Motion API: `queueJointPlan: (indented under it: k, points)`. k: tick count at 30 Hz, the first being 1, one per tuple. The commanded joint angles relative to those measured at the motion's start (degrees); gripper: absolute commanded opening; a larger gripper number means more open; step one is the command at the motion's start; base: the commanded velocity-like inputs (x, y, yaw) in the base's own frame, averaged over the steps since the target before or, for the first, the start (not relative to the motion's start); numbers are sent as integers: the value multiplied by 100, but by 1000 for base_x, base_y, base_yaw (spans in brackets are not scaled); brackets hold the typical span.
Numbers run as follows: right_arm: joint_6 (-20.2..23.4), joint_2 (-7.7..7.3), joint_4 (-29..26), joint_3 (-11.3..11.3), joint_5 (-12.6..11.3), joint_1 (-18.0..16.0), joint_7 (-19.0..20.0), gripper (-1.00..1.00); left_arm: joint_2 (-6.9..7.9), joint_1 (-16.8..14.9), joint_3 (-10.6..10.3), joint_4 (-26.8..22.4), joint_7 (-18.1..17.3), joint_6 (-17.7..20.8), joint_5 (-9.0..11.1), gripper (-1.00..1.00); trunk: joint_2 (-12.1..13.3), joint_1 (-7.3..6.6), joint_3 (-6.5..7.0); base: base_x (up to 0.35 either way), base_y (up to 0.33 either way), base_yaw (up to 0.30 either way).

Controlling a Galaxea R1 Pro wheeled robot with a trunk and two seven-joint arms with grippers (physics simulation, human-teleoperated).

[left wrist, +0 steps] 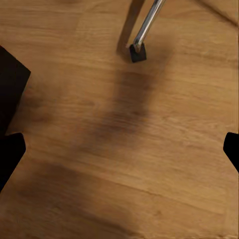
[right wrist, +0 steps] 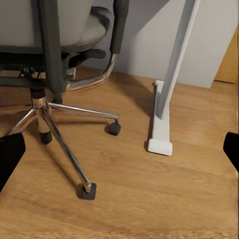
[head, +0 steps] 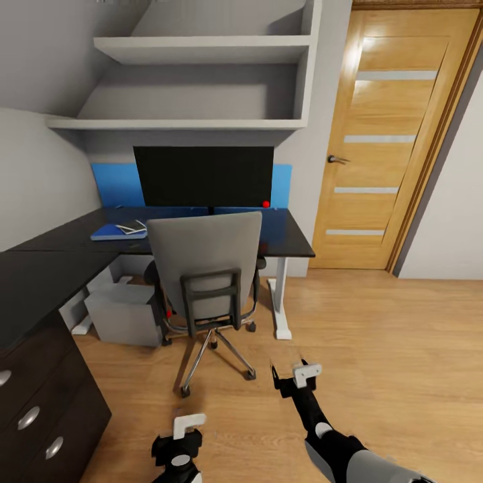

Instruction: In the bedroom, organize the workspace by keeping the computer under the desk, ensuring the monitor is on the desk, placing the keyboard on the desk next to the monitor, placing the mouse on the desk next to the keyboard, moving the folder from the swivel chair onto the desk next to the mouse, stacking the notebook on top of the folder with the pen on top of the notebook, and positioning the swivel chair next to the desk.

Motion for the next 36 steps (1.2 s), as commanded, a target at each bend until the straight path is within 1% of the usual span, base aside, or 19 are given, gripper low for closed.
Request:
queueJointPlan:
  k: [1, 3, 6, 8, 10, 13, 16, 17, 19, 20, 21, 22, 23, 24, 25, 27, 31, 36]
  points:
    - [-112, 4, 103, 56, -31, 36, -31, 100, 3, -7, -51, 209, 36, -186, 58, 100, 39, -24, 14, 0, 0, 0]
    - [-319, 7, 316, 55, -33, 136, -36, 100, 3, -6, -51, 694, 31, -527, 68, 100, 119, -68, 50, 0, 0, 0]
    - [-423, 7, 428, 55, -36, 222, -36, 100, 3, -7, -51, 1012, 29, -750, 70, 100, 239, -134, 104, 0, 0, 0]
    - [-554, 8, 514, 54, -40, 348, -38, 100, 3, -7, -51, 1424, 25, -1023, 72, 100, 320, -178, 140, 0, 0, 0]
    - [-729, 8, 558, 54, -42, 588, -42, 100, 1, -5, -44, 1873, 18, -1348, 75, 100, 400, -221, 176, 0, 0, 0]
    - [-799, 7, 568, 54, -42, 744, -47, 100, 2, -6, -38, 2057, 13, -1482, 98, 100, 520, -287, 230, 0, 0, 0]
    - [-835, 8, 616, 54, -42, 956, -49, 100, 7, 2, -30, 2174, 3, -1547, 182, 100, 641, -353, 283, 0, 0, 0]
    - [-853, 9, 759, 52, -45, 1177, -45, 100, 42, 85, -26, 2218, -121, -1575, 293, 100, 681, -375, 301, 0, 0, 0]
    - [-880, 5, 844, 49, -48, 1258, -47, 100, 114, 185, -23, 2225, -274, -1576, 343, 100, 761, -419, 337, 0, 0, 0]
    - [-915, 3, 901, 48, -49, 1313, -48, 100, 174, 262, -22, 2228, -438, -1575, 384, 100, 801, -441, 355, 0, 0, 0]
    - [-1009, -16, 1018, 42, -125, 1485, -40, 100, 444, 435, -17, 2238, -1196, -1546, 669, 100, 841, -463, 373, 0, 0, 0]
    - [-1027, -48, 1035, 43, -191, 1558, -37, 100, 541, 461, -16, 2240, -1481, -1507, 827, 100, 881, -485, 391, 0, 0, 0]
    - [-1040, -79, 1047, 44, -254, 1626, -34, 100, 583, 471, -16, 2240, -1600, -1484, 898, 100, 921, -507, 409, 0, 0, 0]
    - [-1045, -93, 1051, 42, -282, 1656, -32, 100, 671, 486, -16, 2241, -1806, -1415, 1030, 100, 961, -529, 427, 0, 0, 0]
    - [-1058, -232, 1067, 41, -375, 1770, -26, 100, 873, 505, -16, 2242, -2148, -1146, 1259, 100, 1001, -551, 445, 0, 0, 0]
    - [-1057, -319, 1067, 40, -409, 1799, -30, 100, 932, 509, -15, 2242, -2234, -1060, 1318, 100, 1082, -595, 481, 0, 0, 0]
    - [-1055, -335, 1070, 43, -422, 1810, -32, 100, 947, 511, -15, 2242, -2265, -1031, 1340, 100, 1242, -683, 553, 0, 0, 0]
    - [-1054, -317, 1072, 45, -428, 1813, -32, 100, 953, 511, -15, 2242, -2274, -1047, 1383, 100, 1443, -792, 642, 0, 0, 0]
